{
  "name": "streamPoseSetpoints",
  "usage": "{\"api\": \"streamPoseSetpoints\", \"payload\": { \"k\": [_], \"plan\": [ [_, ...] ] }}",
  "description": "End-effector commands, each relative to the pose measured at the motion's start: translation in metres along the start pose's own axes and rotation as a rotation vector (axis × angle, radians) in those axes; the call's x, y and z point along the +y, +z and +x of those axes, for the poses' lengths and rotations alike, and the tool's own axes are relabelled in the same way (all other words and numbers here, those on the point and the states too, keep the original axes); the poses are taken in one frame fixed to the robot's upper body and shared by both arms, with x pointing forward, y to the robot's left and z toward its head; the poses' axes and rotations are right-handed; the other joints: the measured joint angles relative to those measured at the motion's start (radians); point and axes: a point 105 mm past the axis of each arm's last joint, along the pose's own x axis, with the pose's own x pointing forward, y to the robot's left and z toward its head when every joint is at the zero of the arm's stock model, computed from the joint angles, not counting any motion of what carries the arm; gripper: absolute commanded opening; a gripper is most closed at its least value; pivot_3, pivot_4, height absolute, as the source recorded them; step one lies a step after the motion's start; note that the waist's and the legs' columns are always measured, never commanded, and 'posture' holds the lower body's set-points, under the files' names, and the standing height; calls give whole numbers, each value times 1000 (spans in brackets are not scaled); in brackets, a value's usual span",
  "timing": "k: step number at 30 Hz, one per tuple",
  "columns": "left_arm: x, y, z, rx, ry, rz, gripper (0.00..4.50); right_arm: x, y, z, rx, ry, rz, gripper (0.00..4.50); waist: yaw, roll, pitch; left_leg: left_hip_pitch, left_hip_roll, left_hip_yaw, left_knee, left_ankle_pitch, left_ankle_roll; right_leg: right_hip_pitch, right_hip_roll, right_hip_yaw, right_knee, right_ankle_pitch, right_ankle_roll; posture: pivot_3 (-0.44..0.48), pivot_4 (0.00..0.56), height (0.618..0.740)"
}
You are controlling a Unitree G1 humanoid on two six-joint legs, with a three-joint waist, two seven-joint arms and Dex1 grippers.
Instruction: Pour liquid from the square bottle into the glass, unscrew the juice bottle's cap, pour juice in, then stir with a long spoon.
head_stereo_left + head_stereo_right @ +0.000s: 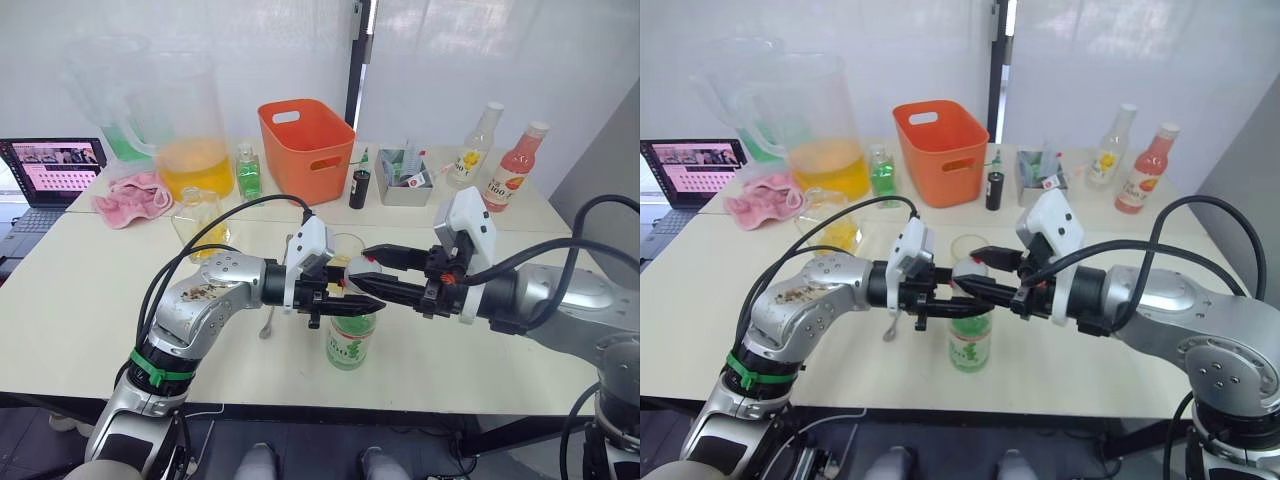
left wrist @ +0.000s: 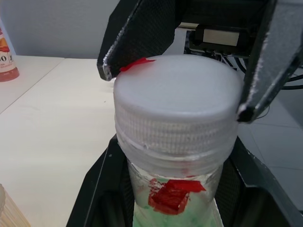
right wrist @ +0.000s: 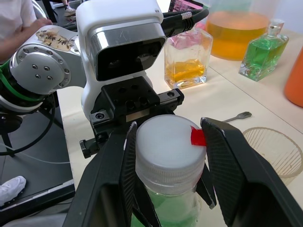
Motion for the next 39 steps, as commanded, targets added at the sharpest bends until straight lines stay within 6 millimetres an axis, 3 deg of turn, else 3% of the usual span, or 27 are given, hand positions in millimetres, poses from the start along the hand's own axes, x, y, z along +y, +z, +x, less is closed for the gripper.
{"api": "streamPoseSetpoints", "payload": {
  "k": [1,5,13,20,29,30,32,34,39],
  "plan": [
    [-9,1,6,3,-46,2,1592,10,-1,2,13,111,-22,1621,0,0,0,0,0,0,0,0,0,0,0,0,0,0,0,0,150,703],
    [-12,-2,5,15,-56,4,1591,14,-7,-3,39,293,-126,1621,0,0,0,0,0,0,0,0,0,0,0,0,-1,0,0,0,150,703],
    [-16,-6,1,30,-56,-14,1590,-3,-6,4,91,570,-215,1621,-4,0,0,1,0,0,0,0,0,0,0,0,-1,0,0,0,150,703],
    [-14,-4,-1,34,-27,-23,1590,-17,7,8,118,661,-288,1621,-4,0,0,1,0,0,-1,0,0,0,0,0,0,3,7,0,150,703],
    [-13,3,0,27,-30,-21,1589,-20,17,8,103,685,-330,1621,-4,0,0,0,0,0,-1,0,0,-1,0,-1,0,4,7,0,150,703],
    [-13,4,1,27,-31,-21,1589,-21,20,7,93,663,-328,2671,-4,0,0,0,0,0,-1,0,0,-1,0,-1,1,4,7,0,150,703],
    [-13,5,1,26,-33,-23,1589,-22,23,4,69,624,-332,3347,-3,0,0,0,0,0,-1,0,0,-1,0,-1,1,4,7,0,150,703],
    [-13,5,2,25,-33,-25,1589,-23,26,-8,42,568,-265,3579,-1,0,0,0,0,0,-1,0,0,-1,0,-1,1,4,7,0,150,703],
    [-15,5,3,20,-35,-31,1589,-15,21,-25,6,450,-159,3579,3,0,0,-1,0,0,0,0,0,-1,0,-1,0,4,7,0,150,703]
  ]
}}
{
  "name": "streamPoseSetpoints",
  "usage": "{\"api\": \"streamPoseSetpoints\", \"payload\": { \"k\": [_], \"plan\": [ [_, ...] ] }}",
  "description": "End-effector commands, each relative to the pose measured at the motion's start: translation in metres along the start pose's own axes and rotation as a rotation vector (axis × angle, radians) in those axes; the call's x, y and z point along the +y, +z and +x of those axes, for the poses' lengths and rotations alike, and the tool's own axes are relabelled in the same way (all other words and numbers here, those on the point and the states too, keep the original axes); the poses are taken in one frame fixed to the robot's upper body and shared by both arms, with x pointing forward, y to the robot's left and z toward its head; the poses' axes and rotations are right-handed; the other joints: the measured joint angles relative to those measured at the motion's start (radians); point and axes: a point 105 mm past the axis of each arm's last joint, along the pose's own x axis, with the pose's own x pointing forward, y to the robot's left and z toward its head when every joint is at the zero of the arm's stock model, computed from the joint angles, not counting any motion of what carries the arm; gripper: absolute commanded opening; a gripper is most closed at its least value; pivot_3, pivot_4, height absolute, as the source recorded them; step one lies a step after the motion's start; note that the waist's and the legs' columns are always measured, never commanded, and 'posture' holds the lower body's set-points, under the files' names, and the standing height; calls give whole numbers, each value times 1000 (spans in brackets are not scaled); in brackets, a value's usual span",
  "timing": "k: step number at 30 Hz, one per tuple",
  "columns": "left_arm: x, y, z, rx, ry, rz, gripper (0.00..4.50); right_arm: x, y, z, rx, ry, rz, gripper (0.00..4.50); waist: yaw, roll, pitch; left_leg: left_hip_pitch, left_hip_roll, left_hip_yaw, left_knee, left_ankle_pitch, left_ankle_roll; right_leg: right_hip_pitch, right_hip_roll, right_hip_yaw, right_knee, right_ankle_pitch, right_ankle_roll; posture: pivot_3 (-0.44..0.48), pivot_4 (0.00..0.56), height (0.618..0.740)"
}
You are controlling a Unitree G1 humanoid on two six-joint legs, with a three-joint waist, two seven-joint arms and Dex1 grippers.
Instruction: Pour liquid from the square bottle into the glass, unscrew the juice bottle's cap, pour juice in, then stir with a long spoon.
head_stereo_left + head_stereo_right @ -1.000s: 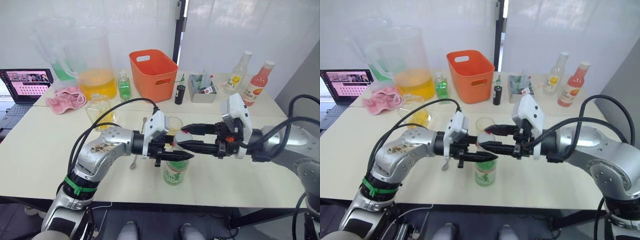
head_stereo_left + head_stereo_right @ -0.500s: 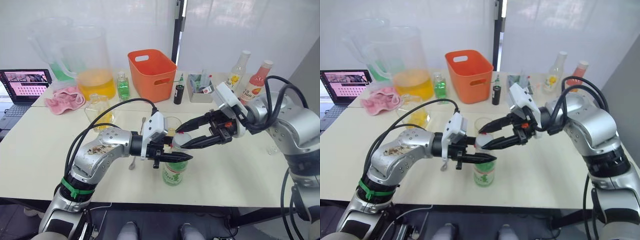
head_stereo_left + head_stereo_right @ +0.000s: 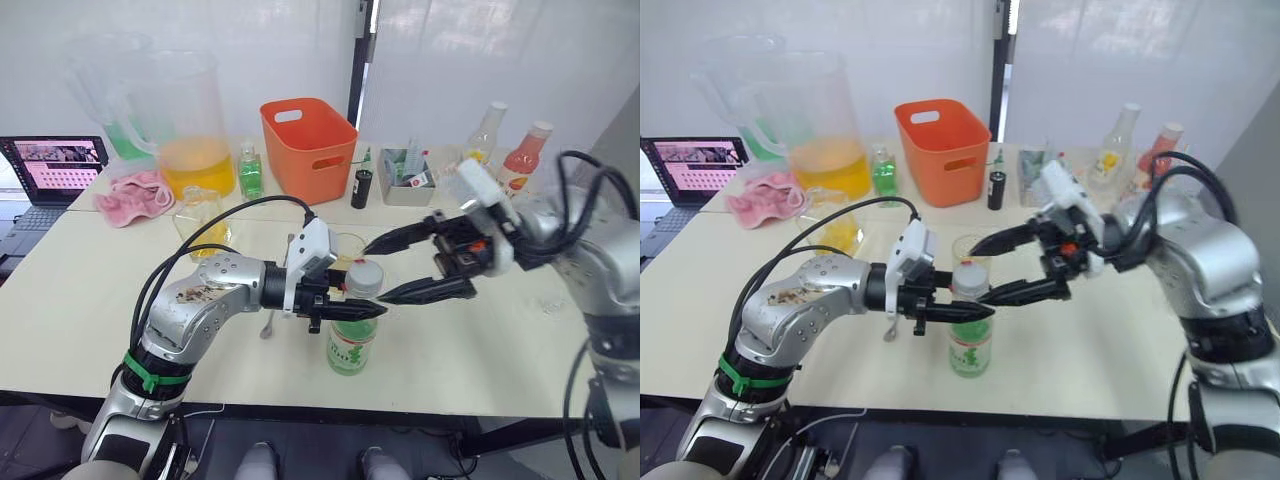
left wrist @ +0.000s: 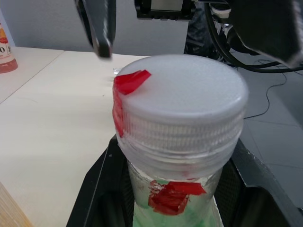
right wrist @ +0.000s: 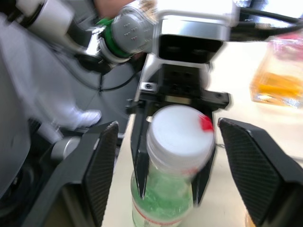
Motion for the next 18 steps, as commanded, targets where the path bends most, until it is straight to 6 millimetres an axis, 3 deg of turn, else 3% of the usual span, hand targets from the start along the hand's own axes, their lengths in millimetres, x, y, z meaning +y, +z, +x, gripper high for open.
{"api": "streamPoseSetpoints", "payload": {
  "k": [1,10,18],
  "plan": [
    [-8,3,4,-11,-45,-10,1589,14,13,-4,-41,-56,-15,3579,-5,0,0,0,0,0,0,0,0,0,0,0,0,0,0,0,150,703],
    [-8,-4,6,-13,-81,-19,1589,18,3,9,-83,-378,76,3579,-6,0,0,1,0,0,0,0,0,0,0,1,1,0,0,0,150,703],
    [-6,-8,6,-7,-94,8,1589,21,0,15,-112,-463,110,3579,-3,0,0,1,0,0,1,0,0,1,0,1,-1,-2,-3,0,150,703]
  ]
}}
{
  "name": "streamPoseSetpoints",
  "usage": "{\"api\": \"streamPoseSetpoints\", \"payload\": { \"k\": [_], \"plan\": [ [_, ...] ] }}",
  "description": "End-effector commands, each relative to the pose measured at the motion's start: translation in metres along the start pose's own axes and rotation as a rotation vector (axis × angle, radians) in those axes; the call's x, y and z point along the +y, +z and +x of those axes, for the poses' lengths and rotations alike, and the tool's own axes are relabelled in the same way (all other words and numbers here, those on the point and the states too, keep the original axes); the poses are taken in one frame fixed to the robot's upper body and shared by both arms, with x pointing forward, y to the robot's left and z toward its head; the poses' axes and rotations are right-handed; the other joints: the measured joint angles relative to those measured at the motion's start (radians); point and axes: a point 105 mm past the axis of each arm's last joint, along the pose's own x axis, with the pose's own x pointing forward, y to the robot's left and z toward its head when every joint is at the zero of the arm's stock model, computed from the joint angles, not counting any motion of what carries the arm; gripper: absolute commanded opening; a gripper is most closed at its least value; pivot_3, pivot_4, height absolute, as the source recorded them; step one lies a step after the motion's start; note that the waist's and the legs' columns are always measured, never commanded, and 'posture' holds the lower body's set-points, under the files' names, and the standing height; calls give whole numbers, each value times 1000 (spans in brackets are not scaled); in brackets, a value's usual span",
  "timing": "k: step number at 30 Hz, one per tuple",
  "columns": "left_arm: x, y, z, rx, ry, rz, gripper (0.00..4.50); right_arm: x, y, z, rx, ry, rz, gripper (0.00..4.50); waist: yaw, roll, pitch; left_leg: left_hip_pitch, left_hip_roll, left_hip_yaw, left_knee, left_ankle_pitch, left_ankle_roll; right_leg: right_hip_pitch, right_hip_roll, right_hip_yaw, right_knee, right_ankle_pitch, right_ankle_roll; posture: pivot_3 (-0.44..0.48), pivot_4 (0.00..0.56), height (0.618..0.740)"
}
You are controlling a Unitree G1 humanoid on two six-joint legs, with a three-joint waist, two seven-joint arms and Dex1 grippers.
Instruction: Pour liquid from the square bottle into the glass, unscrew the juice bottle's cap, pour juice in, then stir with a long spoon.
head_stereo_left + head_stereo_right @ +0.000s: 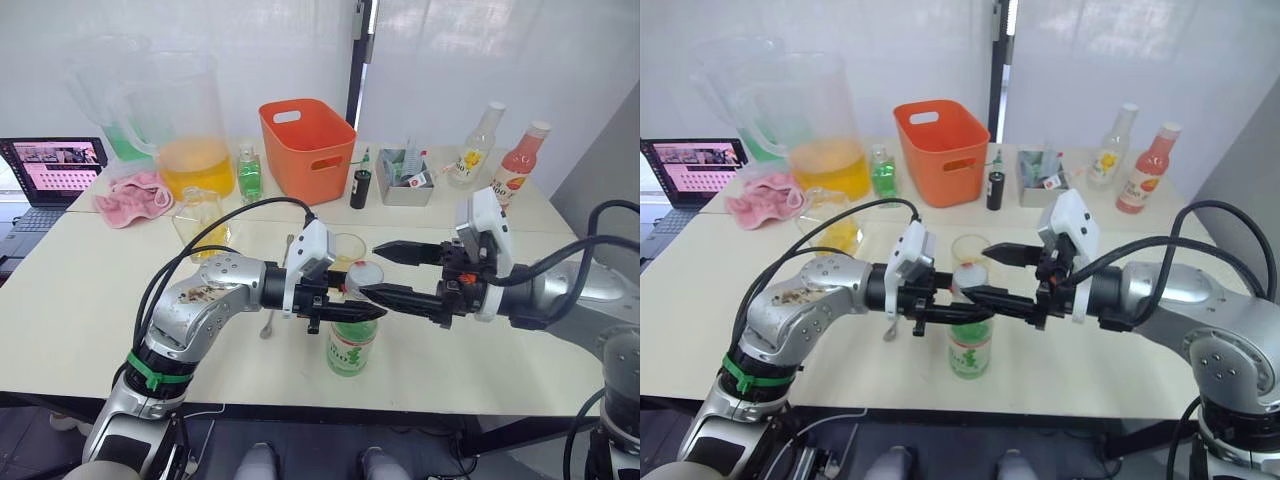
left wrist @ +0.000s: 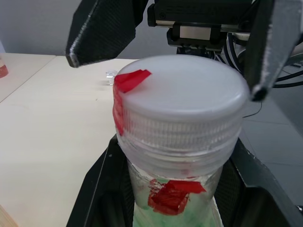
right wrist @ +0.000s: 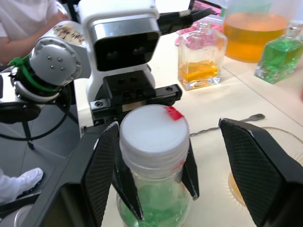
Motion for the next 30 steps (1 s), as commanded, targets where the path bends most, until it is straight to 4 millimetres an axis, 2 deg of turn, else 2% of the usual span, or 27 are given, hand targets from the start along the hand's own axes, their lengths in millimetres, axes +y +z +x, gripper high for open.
{"api": "streamPoseSetpoints", "payload": {
  "k": [1,7,19,20,24,30],
  "plan": [
    [-3,-7,5,18,-37,5,1589,8,6,0,-39,-16,-25,3579,0,0,0,0,0,0,0,0,0,0,0,0,0,0,0,0,150,703],
    [11,-7,3,14,42,94,1588,12,4,3,-38,-22,-14,3579,0,0,0,0,0,0,1,0,0,1,0,0,0,-2,-3,0,150,703],
    [12,-9,8,6,62,122,1587,13,5,6,-25,-22,-2,3579,0,0,0,0,0,0,4,0,0,2,0,1,0,-1,-4,0,150,703],
    [12,-9,8,6,60,120,1587,12,5,6,-25,-28,-1,3049,0,0,0,0,0,0,4,0,0,2,0,1,0,-1,-4,0,150,703],
    [12,-10,8,7,57,117,1586,11,6,6,-26,-32,-1,1746,0,0,0,0,0,0,4,0,0,2,0,1,0,-1,-4,0,150,703],
    [12,-12,5,9,58,108,1583,15,6,7,-4,17,-10,1689,0,0,0,0,0,0,4,0,0,2,0,1,0,-1,-4,0,150,703]
  ]
}}
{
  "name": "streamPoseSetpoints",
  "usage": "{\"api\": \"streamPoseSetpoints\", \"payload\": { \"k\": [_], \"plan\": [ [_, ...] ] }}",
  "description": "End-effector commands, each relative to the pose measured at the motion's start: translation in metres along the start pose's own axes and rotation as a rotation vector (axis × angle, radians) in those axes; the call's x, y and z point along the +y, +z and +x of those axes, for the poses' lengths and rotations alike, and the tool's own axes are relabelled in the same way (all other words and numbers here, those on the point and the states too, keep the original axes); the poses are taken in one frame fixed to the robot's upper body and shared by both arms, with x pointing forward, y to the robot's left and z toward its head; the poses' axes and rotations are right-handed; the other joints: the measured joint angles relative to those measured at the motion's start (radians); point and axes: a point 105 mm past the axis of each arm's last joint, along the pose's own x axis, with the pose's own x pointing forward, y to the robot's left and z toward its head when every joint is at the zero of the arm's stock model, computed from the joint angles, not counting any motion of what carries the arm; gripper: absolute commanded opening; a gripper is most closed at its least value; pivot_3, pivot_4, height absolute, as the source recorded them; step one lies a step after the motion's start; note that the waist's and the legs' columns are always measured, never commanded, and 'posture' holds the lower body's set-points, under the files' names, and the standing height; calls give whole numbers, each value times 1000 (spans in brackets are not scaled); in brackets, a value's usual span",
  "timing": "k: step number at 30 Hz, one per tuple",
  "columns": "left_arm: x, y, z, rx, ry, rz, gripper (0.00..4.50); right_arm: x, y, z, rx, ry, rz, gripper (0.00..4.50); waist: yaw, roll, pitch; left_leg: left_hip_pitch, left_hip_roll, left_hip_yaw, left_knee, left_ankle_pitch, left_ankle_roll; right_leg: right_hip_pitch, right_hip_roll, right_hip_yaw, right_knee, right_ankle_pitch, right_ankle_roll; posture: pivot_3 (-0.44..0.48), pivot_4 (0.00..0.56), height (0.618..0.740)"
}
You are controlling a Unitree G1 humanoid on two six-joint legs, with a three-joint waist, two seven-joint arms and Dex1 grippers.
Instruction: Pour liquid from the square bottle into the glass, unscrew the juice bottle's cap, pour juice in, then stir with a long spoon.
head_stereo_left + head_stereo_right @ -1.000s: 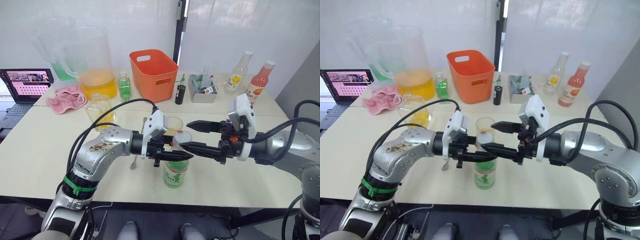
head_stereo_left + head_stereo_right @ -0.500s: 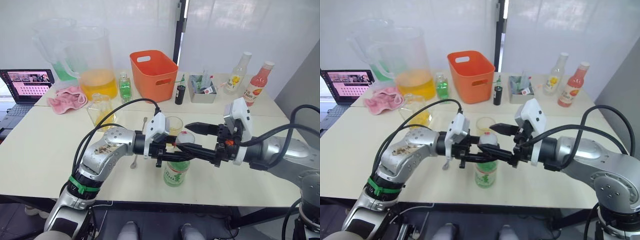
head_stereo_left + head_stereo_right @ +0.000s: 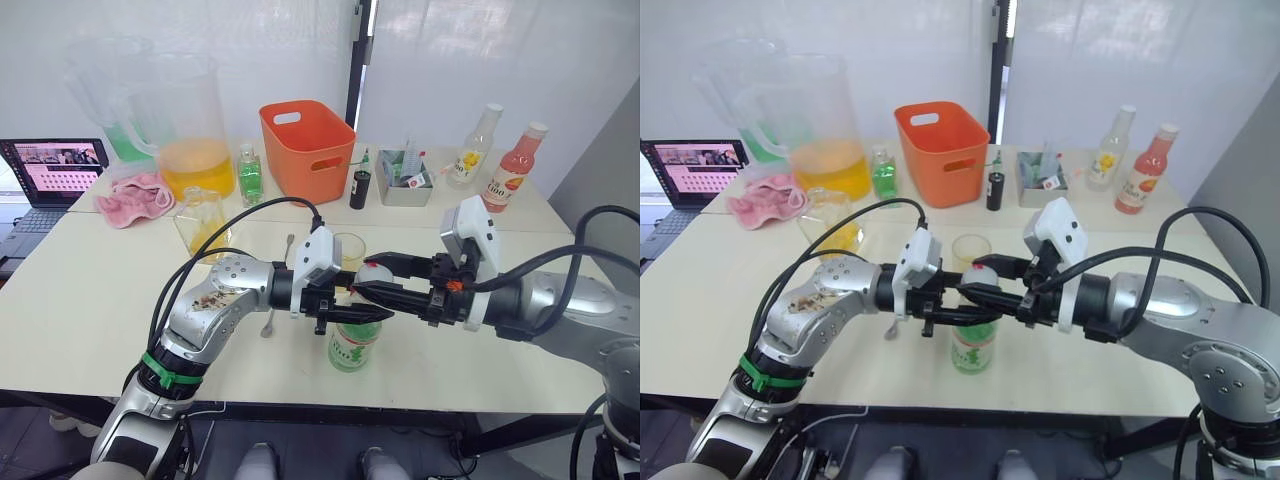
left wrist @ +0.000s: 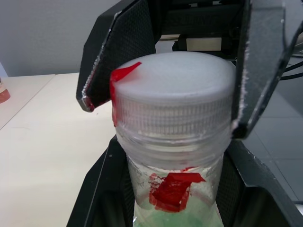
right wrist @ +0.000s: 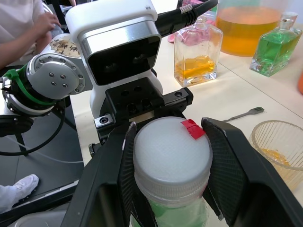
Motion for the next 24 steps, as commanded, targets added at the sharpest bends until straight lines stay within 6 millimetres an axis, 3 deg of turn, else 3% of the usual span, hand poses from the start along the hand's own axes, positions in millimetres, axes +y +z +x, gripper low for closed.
{"api": "streamPoseSetpoints", "payload": {
  "k": [1,8,13,19,24],
  "plan": [
    [7,-10,-4,48,63,4,1583,7,8,-1,-10,77,-52,1689,0,0,0,0,0,0,0,0,0,0,0,0,0,0,0,0,150,703],
    [7,-12,-8,54,78,-4,1582,7,-3,-4,62,335,-128,1689,0,0,0,0,0,0,0,0,0,0,0,0,-1,0,0,0,150,703],
    [8,-12,-13,68,100,-7,1581,-16,-4,6,106,540,-274,1689,-9,0,0,2,0,1,0,0,0,0,0,0,0,0,0,0,150,703],
    [7,-11,-19,71,128,-10,1580,-21,5,13,138,724,-363,1689,-8,0,0,2,0,1,-1,0,0,0,0,0,0,0,1,0,150,703],
    [6,-9,-22,76,142,-8,1580,-24,11,16,147,772,-358,1689,-9,0,0,2,0,1,-1,0,0,-1,1,0,1,0,1,0,150,703]
  ]
}}
